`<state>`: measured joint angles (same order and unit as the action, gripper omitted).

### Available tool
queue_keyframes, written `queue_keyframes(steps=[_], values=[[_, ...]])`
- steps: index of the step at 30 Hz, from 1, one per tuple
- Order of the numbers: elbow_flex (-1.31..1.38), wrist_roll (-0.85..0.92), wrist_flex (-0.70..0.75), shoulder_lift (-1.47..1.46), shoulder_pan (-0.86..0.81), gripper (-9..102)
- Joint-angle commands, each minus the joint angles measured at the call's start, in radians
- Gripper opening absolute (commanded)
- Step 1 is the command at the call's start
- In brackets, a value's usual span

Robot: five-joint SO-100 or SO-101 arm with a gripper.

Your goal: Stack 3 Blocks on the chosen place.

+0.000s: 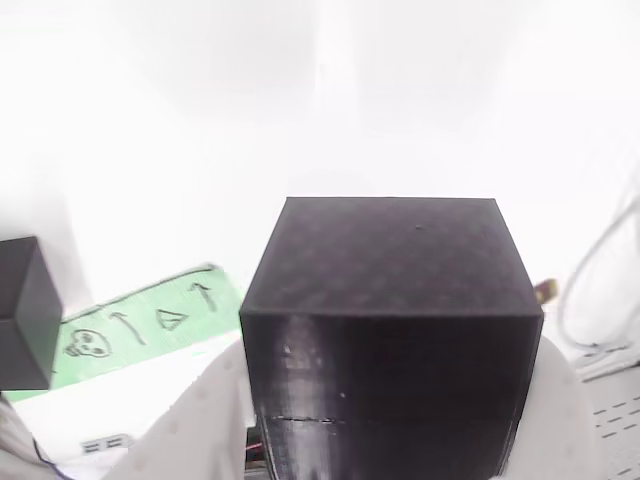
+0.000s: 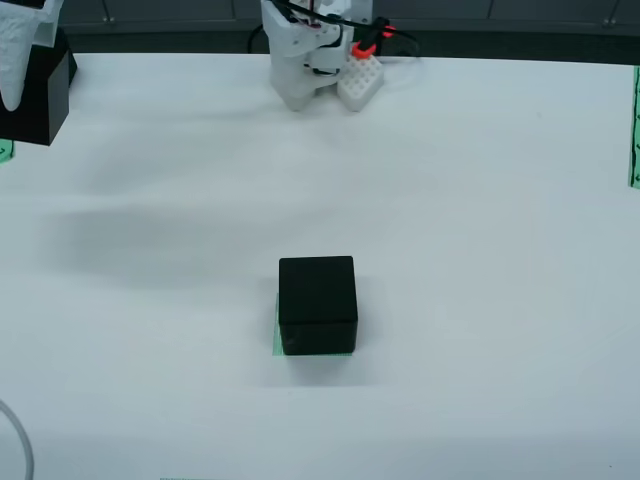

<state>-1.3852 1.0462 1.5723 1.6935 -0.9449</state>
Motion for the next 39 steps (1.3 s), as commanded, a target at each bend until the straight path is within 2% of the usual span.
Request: queue_keyframes(steps=[1, 10, 19, 25, 39], values=[[0.084, -0.120, 0.000, 0.046, 0.138, 22], [0.124, -0.383, 0.002, 0.049, 0.571, 22], [-0.057, -0.546, 0.002, 0.081, 0.890, 22], [-0.123, -0.604, 0.002, 0.061, 0.954, 22], [-0.035, -0.644, 0.002, -0.084, 0.969, 22]])
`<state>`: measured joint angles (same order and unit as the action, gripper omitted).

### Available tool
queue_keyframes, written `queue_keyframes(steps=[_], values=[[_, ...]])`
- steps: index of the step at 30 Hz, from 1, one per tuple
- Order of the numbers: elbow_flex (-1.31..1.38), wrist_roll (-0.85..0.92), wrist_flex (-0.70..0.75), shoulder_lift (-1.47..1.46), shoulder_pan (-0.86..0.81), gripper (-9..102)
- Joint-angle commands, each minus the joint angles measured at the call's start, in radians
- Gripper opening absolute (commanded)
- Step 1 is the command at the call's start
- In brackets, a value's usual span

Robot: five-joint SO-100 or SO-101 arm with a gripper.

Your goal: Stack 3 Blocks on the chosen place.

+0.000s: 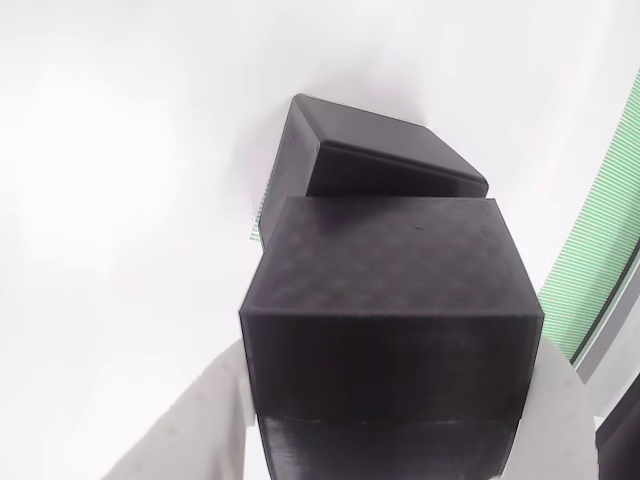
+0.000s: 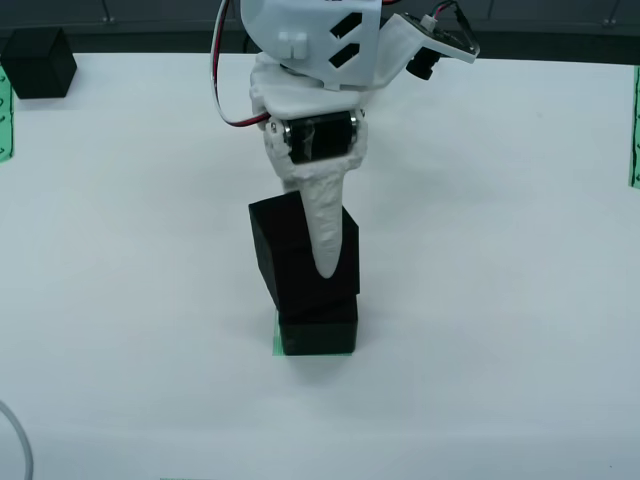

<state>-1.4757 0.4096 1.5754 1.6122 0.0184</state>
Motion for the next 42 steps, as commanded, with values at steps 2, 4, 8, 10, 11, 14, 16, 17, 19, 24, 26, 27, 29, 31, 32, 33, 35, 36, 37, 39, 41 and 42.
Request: queue_keyframes(steps=[2, 4, 8, 10, 11, 14, 16, 17, 19, 24, 26, 27, 29, 31, 32, 33, 35, 36, 37, 39, 41, 42], values=[[0.067, -0.008, -0.002, -0.012, 0.009, 22], [0.075, -0.008, -0.002, -0.017, 0.012, 22], [0.072, -0.008, -0.002, -0.018, 0.023, 25], [0.066, -0.008, -0.002, -0.018, 0.028, 28], [0.064, -0.008, -0.002, -0.018, 0.029, 29], [0.054, -0.008, -0.002, -0.018, 0.029, 33], [0.048, -0.008, -0.002, -0.018, 0.028, 34], [0.044, -0.005, -0.002, -0.018, 0.026, 34], [0.035, 0.005, -0.002, -0.018, 0.021, 34], [0.040, 0.008, -0.002, -0.005, 0.006, 34], [0.049, 0.011, -0.002, 0.018, 0.005, 34], [0.046, 0.011, -0.002, 0.038, 0.005, 34], [0.028, 0.026, -0.002, 0.091, -0.008, 34], [-0.002, 0.060, -0.002, 0.158, -0.028, 34], [-0.018, 0.075, -0.002, 0.196, -0.044, 34], [-0.040, 0.095, -0.002, 0.239, -0.061, 34], [-0.107, 0.153, -0.002, 0.333, -0.115, 34], [-0.150, 0.193, -0.002, 0.382, -0.153, 34], [-0.201, 0.250, -0.002, 0.431, -0.206, 34], [-0.307, 0.377, -0.002, 0.514, -0.353, 34], [-0.408, 0.543, -0.003, 0.574, -0.551, 34], [-0.456, 0.655, -0.005, 0.595, -0.658, 34]])
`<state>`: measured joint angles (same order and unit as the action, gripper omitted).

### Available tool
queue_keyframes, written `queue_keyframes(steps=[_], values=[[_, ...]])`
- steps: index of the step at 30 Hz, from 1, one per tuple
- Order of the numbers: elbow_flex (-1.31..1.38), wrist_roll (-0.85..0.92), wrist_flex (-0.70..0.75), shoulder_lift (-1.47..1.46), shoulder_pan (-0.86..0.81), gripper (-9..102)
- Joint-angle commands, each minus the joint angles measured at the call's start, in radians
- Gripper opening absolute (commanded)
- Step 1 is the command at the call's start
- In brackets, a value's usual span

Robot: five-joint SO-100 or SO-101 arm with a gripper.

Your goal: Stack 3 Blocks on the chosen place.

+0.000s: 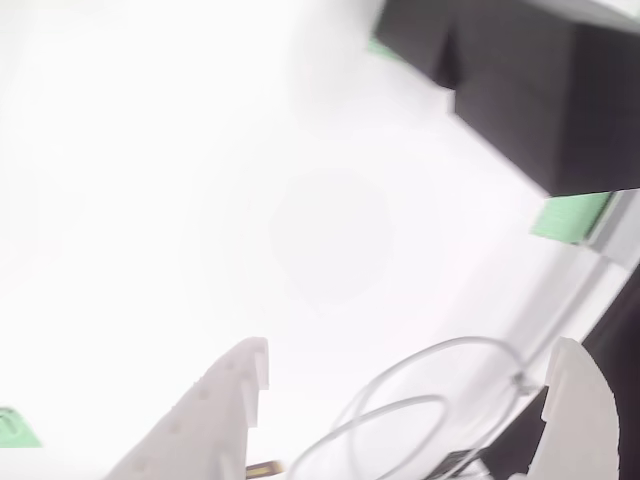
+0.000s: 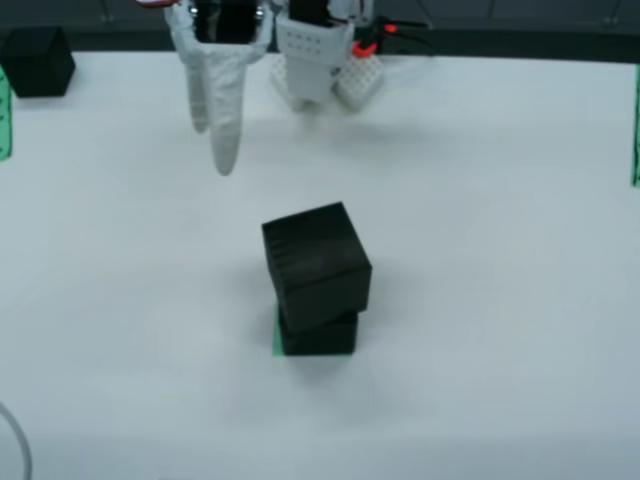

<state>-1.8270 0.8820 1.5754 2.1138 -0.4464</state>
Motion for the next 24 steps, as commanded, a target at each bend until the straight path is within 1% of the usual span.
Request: queue_keyframes(steps=[1, 4, 5, 8, 11, 17, 20, 24], values=[[-0.146, 0.305, -0.012, 0.103, -0.308, 35], [-0.227, 0.591, -0.101, 0.104, -0.624, 35], [-0.239, 0.664, -0.130, 0.095, -0.704, 35], [-0.253, 0.792, -0.235, 0.049, -0.899, 35], [-0.276, 0.904, -0.353, -0.003, -1.040, 35], [-0.310, 1.083, -0.560, -0.046, -1.203, 35], [-0.341, 1.097, -0.706, -0.080, -1.220, 35], [-0.331, 1.097, -0.810, -0.149, -1.226, 35]])
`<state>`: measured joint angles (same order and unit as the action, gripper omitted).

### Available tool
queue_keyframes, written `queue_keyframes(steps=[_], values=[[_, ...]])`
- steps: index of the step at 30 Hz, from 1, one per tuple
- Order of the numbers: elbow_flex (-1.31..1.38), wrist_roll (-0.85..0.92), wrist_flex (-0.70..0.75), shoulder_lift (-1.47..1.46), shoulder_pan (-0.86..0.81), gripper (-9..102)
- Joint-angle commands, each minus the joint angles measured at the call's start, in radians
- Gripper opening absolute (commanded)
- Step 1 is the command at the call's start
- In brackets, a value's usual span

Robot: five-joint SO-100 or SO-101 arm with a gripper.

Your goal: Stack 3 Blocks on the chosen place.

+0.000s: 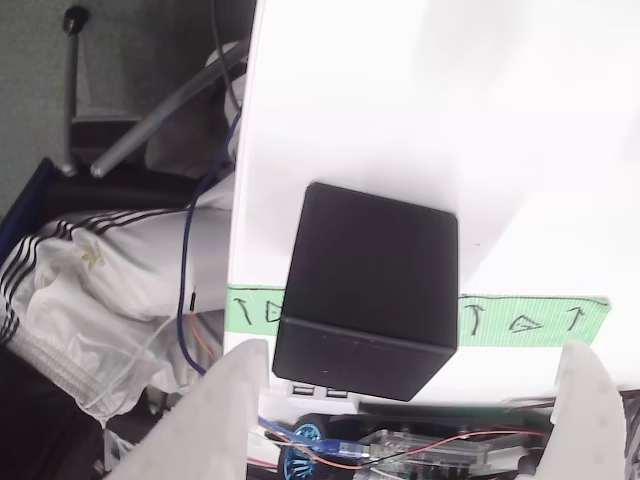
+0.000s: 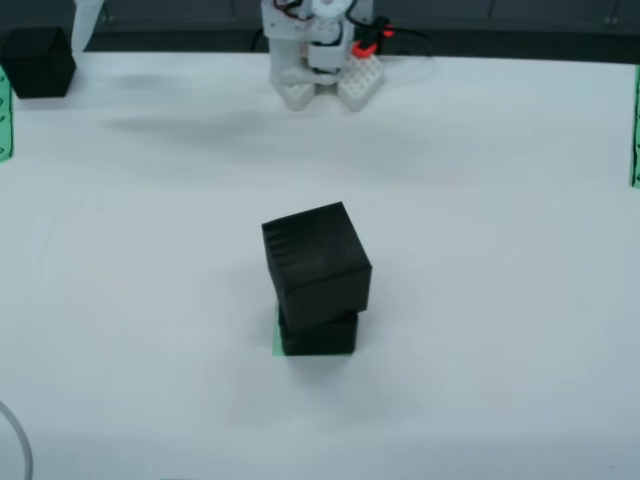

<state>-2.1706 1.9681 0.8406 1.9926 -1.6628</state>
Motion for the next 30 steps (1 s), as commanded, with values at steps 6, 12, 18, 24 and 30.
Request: queue_keyframes(steps=[6, 12, 18, 24, 30], values=[[0.049, -0.002, -0.199, -0.135, -0.015, 35], [0.081, -0.005, -0.305, -0.227, -0.015, 35], [0.106, -0.005, -0.383, -0.291, -0.017, 38], [0.107, -0.005, -0.446, -0.334, -0.011, 40], [0.107, -0.005, -0.485, -0.379, 0.000, 37]])
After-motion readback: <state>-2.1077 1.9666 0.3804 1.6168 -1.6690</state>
